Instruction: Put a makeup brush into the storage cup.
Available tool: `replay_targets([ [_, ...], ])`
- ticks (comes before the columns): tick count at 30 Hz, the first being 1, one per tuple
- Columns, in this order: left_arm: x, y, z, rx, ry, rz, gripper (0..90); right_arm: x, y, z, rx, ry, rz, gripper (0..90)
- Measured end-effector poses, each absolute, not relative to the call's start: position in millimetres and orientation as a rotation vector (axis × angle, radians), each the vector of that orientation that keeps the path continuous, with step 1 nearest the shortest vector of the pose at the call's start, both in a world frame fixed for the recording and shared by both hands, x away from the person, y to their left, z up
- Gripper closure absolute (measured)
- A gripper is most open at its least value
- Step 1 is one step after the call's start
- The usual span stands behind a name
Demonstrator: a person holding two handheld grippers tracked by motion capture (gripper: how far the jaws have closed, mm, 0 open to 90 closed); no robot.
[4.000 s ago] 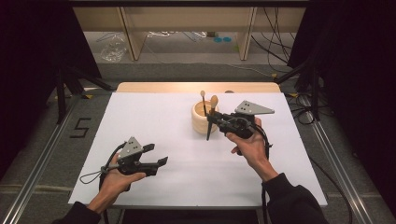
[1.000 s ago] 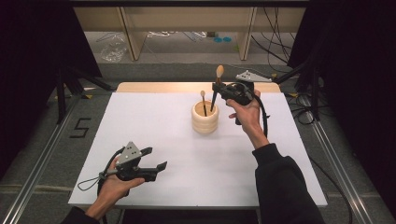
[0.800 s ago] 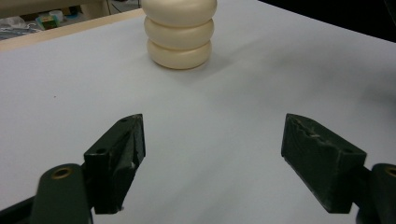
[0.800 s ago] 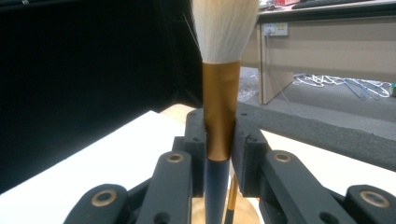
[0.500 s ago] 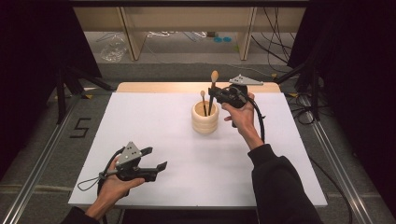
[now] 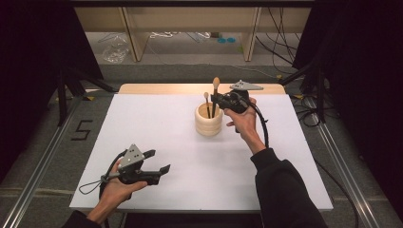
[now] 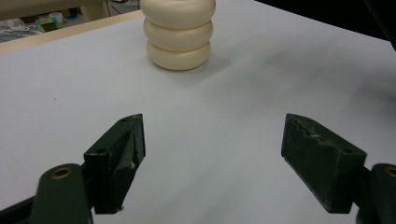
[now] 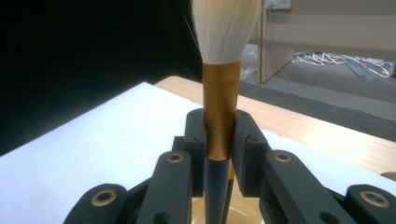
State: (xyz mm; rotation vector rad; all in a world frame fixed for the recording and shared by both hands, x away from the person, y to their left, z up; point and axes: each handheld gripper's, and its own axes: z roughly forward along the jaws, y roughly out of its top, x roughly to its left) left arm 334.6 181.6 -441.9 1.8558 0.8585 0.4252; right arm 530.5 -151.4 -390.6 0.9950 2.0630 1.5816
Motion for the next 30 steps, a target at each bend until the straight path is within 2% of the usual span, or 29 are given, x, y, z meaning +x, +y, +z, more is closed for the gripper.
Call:
replay_targets([
  [24,334.5,181.6,-441.8,1.856,0.858,0.423,21.9,529.6,-146.2,-408.0,1.011,2.136,1.518,78.1],
  [28,334.5,181.6,-441.9,1.854,0.861,0.422,21.9,529.4,-147.0,-408.7,0.997,2.134,1.511,76.1],
  [30,334.9,181.9,-441.8,1.859,0.852,0.424,21.9,528.9,-146.9,-409.0,1.0,2.132,1.504,71.9],
])
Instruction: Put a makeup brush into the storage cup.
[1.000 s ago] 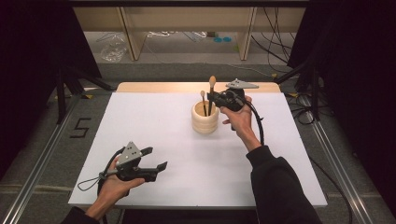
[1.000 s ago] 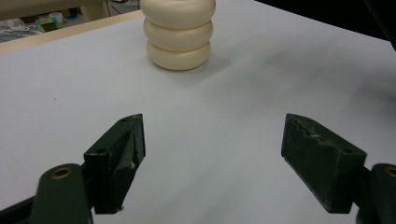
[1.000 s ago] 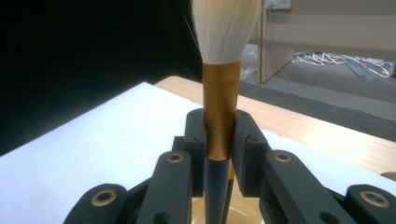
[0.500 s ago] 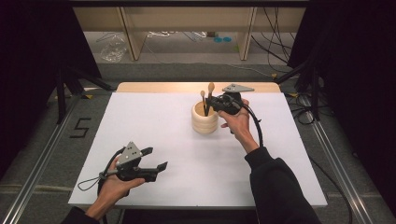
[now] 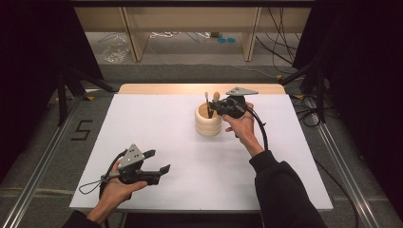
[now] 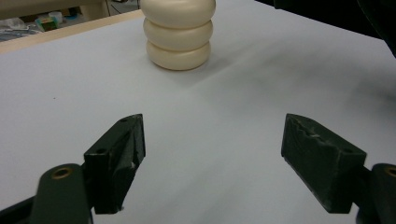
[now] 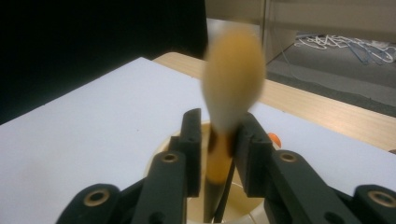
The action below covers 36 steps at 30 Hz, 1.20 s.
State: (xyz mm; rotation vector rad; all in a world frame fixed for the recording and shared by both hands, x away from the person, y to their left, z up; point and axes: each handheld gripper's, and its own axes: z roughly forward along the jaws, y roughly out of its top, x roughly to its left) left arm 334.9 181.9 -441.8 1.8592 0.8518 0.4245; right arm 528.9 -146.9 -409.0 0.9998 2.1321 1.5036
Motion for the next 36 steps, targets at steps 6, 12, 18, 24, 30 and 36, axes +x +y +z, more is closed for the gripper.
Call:
replay_targets([
  [6,334.5,181.9,-441.7,1.855,0.86,0.424,21.9,525.4,-147.3,-408.2,1.044,2.147,1.468,47.0],
  [12,334.4,182.0,-441.5,1.854,0.86,0.425,21.9,523.3,-150.1,-405.5,1.062,2.116,1.458,35.7],
  [18,334.8,182.2,-441.6,1.849,0.857,0.422,21.9,517.1,-156.7,-397.7,1.067,2.086,1.446,30.7],
  [24,334.7,182.2,-441.4,1.848,0.856,0.424,21.9,508.8,-164.8,-390.7,1.054,2.058,1.444,27.6],
  [30,334.4,182.6,-440.8,1.848,0.858,0.432,21.9,497.1,-168.0,-385.8,1.045,2.043,1.435,24.1],
  [36,334.5,182.6,-440.7,1.847,0.858,0.433,21.9,481.8,-167.4,-384.0,1.021,2.041,1.426,21.6],
])
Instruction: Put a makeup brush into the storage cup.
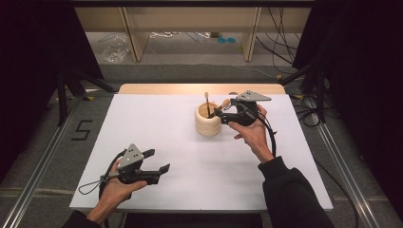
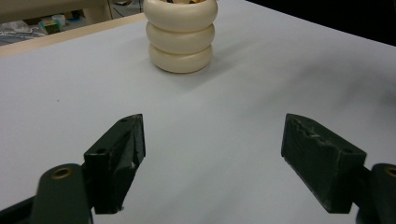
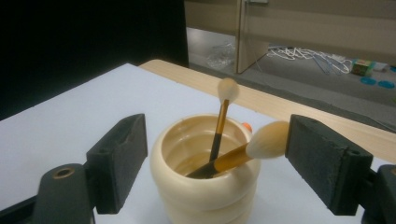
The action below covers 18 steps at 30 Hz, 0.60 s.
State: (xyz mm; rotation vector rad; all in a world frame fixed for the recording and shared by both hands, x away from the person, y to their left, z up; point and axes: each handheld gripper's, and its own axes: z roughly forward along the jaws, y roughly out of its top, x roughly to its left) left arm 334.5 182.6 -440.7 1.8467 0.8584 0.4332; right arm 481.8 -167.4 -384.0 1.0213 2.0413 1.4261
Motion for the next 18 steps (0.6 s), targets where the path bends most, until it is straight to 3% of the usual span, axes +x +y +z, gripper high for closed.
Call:
replay_targets([
  [18,334.9,183.1,-440.1,1.836,0.857,0.435,21.6,448.3,-172.0,-390.8,1.001,2.054,1.426,17.8],
])
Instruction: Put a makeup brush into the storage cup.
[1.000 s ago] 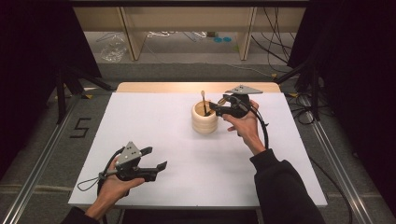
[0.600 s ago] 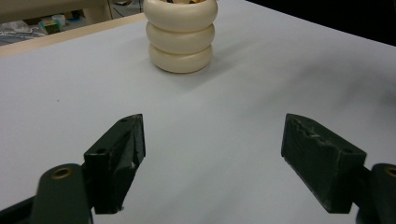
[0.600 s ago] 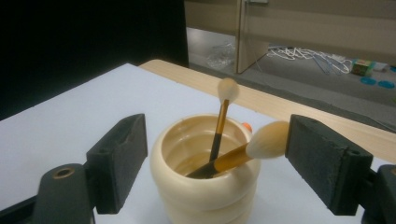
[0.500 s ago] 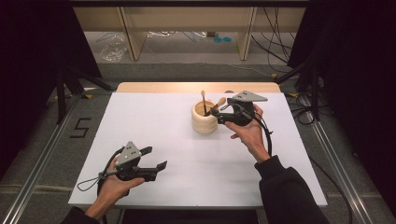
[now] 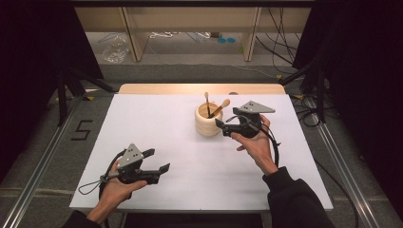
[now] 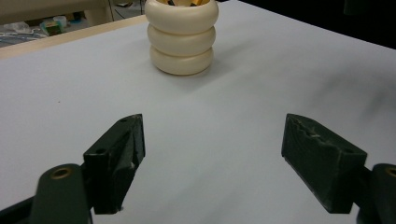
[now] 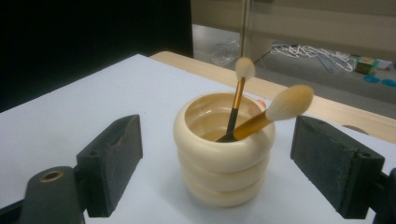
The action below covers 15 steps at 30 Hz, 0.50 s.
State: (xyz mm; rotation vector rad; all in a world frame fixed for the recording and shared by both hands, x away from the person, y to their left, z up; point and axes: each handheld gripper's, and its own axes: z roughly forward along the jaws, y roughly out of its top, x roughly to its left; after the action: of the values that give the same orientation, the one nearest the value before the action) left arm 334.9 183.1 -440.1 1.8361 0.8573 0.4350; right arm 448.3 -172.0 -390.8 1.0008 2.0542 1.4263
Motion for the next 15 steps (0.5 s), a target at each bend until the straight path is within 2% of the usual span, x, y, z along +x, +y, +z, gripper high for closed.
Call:
replay_targets([
  [15,334.8,183.0,-440.1,1.829,0.866,0.437,21.6,423.6,-176.1,-397.2,0.978,2.052,1.442,17.6],
])
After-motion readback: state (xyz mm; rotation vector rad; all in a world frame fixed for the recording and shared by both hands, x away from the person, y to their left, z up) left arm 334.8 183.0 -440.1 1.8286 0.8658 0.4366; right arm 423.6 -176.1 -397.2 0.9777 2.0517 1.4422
